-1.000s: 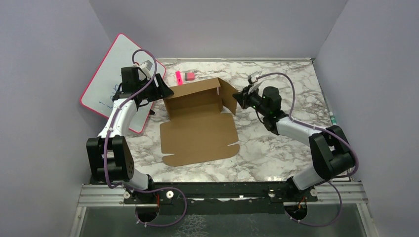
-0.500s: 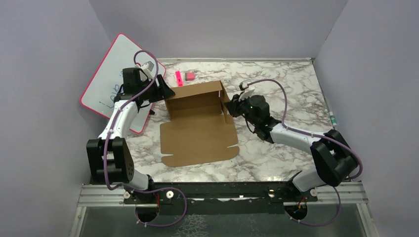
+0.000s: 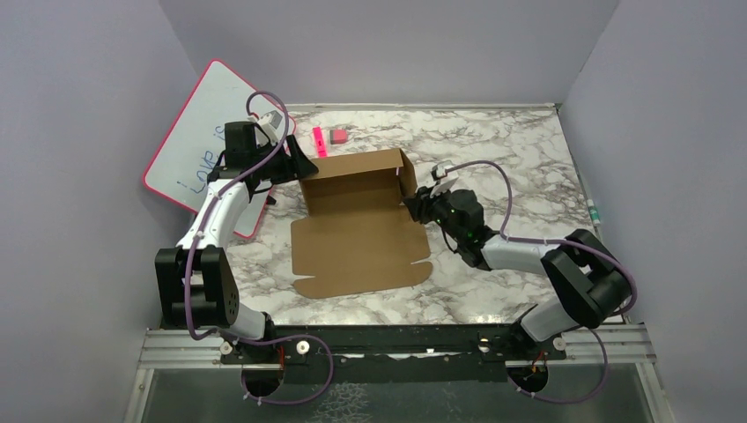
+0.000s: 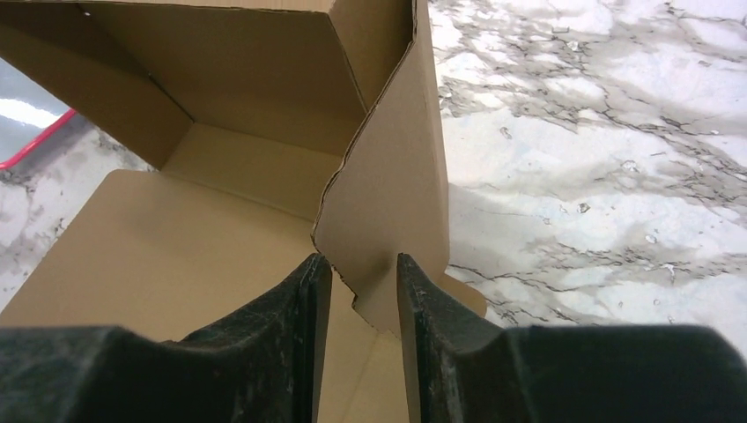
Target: Fold the paper box
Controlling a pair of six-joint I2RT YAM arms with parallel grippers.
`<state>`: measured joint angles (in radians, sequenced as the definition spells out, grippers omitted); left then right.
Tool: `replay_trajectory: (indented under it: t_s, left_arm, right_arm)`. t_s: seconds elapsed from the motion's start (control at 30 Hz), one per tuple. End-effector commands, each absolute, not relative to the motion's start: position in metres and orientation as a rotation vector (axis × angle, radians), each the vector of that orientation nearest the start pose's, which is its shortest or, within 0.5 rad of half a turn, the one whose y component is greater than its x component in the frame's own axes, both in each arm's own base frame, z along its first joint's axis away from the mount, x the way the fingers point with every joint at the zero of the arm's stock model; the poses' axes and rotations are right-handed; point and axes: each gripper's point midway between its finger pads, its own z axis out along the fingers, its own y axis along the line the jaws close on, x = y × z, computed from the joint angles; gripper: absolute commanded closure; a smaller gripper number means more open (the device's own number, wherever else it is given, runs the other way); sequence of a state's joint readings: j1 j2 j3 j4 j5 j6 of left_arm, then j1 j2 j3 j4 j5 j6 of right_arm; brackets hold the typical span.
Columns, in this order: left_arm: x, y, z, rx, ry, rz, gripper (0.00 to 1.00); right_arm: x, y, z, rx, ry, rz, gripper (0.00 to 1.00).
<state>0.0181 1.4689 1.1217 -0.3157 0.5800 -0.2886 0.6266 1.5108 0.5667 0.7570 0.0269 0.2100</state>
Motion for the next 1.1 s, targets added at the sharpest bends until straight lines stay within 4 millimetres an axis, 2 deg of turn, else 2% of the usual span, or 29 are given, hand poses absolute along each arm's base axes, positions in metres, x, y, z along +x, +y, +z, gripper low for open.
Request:
replay_trajectory:
  t_s: [0.0,0.2,0.37,0.5,0.67,0.73,0.77,0.83,0.93,1.07]
  left_arm:
    - [0.372,-0.107,0.166,0.008,2.303,-0.824,0.36]
    - [0.372,-0.104,0.162,0.004,2.318,-0.798,0.36]
    - [0.372,-0.102,0.16,0.003,2.326,-0.787,0.36]
    - [0.372,-0.102,0.159,0.002,2.332,-0.781,0.36]
    - [0.373,-0.101,0.158,0.0,2.336,-0.778,0.36]
    - [0.373,-0.101,0.157,0.0,2.337,-0.778,0.36]
    - [0.37,-0.11,0.157,0.027,2.343,-0.79,0.36]
    - [0.37,-0.112,0.157,0.032,2.343,-0.792,0.36]
    - [0.369,-0.113,0.157,0.035,2.343,-0.796,0.36]
    - [0.369,-0.115,0.159,0.042,2.339,-0.813,0.36]
  right_arm:
    - [0.356,0.25,0.148,-0.334,1.663,0.528,0.6]
    - [0.351,0.24,0.165,-0.405,1.63,0.451,0.47]
    - [0.344,0.231,0.19,-0.506,1.586,0.375,0.31]
    - [0.334,0.232,0.21,-0.62,1.555,0.428,0.25]
    - [0.349,0.202,0.221,-0.603,1.546,0.411,0.23]
    - [0.355,0.19,0.217,-0.628,1.547,0.452,0.22]
    - [0.361,0.184,0.215,-0.632,1.551,0.452,0.21]
    - [0.37,0.181,0.206,-0.682,1.557,0.431,0.2]
    - [0.384,0.19,0.183,-0.768,1.573,0.426,0.2]
    - [0.392,0.208,0.163,-0.882,1.549,0.487,0.2]
